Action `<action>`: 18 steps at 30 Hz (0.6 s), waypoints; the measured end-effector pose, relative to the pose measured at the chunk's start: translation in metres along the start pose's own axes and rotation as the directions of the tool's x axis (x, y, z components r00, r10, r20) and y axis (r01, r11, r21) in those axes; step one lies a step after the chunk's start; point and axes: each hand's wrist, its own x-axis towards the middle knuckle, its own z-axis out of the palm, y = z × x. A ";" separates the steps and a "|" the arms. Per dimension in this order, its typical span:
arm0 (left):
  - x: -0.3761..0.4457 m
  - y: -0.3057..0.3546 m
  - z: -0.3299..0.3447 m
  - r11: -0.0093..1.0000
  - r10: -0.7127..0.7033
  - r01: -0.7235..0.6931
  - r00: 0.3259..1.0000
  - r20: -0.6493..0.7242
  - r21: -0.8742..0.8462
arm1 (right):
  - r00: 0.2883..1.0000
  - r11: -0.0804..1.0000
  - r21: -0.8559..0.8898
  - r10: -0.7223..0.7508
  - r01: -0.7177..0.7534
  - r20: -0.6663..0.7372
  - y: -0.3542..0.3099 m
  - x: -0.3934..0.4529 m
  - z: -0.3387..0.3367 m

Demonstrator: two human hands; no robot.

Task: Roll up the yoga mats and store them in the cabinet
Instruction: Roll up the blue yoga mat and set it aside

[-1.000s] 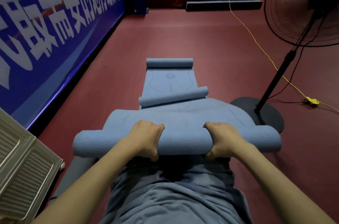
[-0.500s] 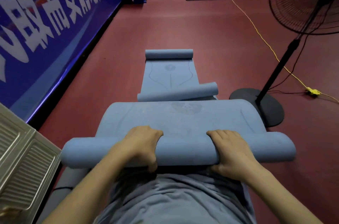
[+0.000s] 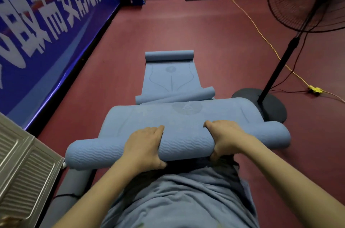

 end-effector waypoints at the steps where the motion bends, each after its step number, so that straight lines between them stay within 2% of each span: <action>1: -0.003 0.003 0.003 1.000 -0.030 0.030 0.998 -0.052 -0.006 | 0.999 1.000 0.018 -0.001 0.000 0.043 0.000 0.004 -0.006; 5: -0.007 0.011 0.020 0.997 -0.061 0.066 0.986 -0.155 0.027 | 0.992 0.997 0.071 0.003 -0.011 0.122 0.004 0.015 -0.019; 11: 0.004 0.012 0.027 0.993 0.013 0.014 0.973 -0.229 0.118 | 0.999 0.993 0.111 -0.031 0.029 0.013 0.011 0.013 -0.005; 13: 0.011 0.012 0.019 0.990 0.034 -0.010 0.984 -0.174 0.141 | 0.999 0.992 0.120 -0.026 0.029 -0.026 0.014 0.013 -0.003; 15: 0.021 0.009 0.004 0.987 0.047 -0.039 0.998 -0.050 0.158 | 0.998 0.993 0.114 -0.035 0.041 -0.058 0.015 0.015 -0.002; 18: 0.041 -0.005 -0.016 0.995 0.041 -0.051 0.992 0.122 0.081 | 0.988 0.995 0.055 -0.076 0.084 -0.137 0.013 0.021 0.001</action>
